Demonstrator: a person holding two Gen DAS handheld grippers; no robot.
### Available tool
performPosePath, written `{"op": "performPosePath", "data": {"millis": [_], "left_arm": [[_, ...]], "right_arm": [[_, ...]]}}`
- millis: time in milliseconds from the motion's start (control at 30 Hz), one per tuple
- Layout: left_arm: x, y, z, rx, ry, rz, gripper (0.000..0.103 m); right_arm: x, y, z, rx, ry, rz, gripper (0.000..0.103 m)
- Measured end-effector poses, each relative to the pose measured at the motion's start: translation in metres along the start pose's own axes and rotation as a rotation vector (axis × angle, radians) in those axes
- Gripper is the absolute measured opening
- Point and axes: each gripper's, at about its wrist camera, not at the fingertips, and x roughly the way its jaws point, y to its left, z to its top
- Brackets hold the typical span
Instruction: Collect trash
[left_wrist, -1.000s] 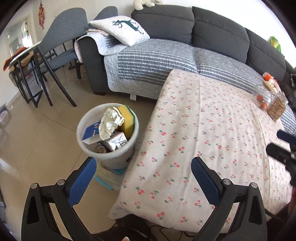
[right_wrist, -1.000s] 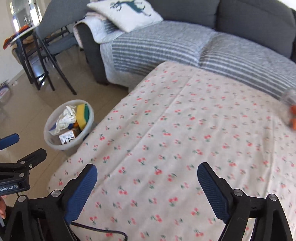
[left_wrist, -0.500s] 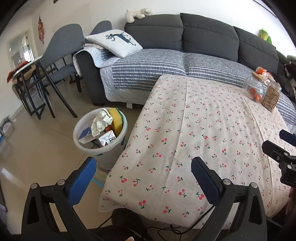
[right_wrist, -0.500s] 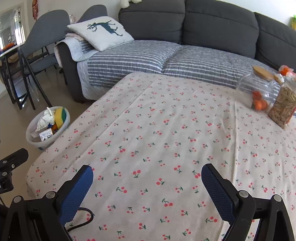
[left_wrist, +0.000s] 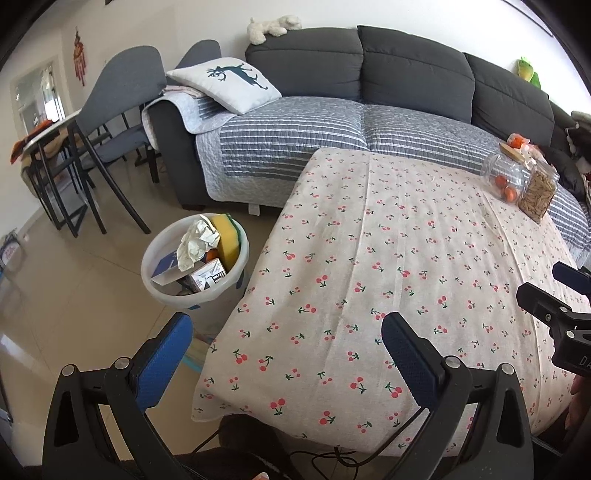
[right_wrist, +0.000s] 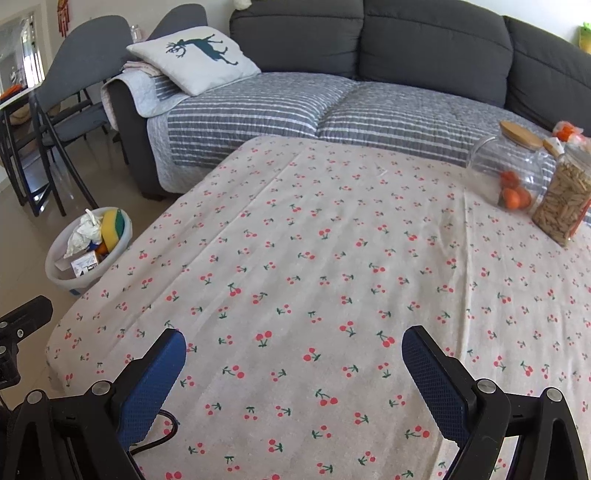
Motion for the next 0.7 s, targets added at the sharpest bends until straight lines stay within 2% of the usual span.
{"op": "performPosePath", "data": {"millis": [700], "left_arm": [[-0.0008,0.0027,0.0005,-0.011,-0.006,-0.001,0.103]], "right_arm": [[0.0014,0.0043,-0.0003,-0.012,0.004,-0.005,0.097]]}}
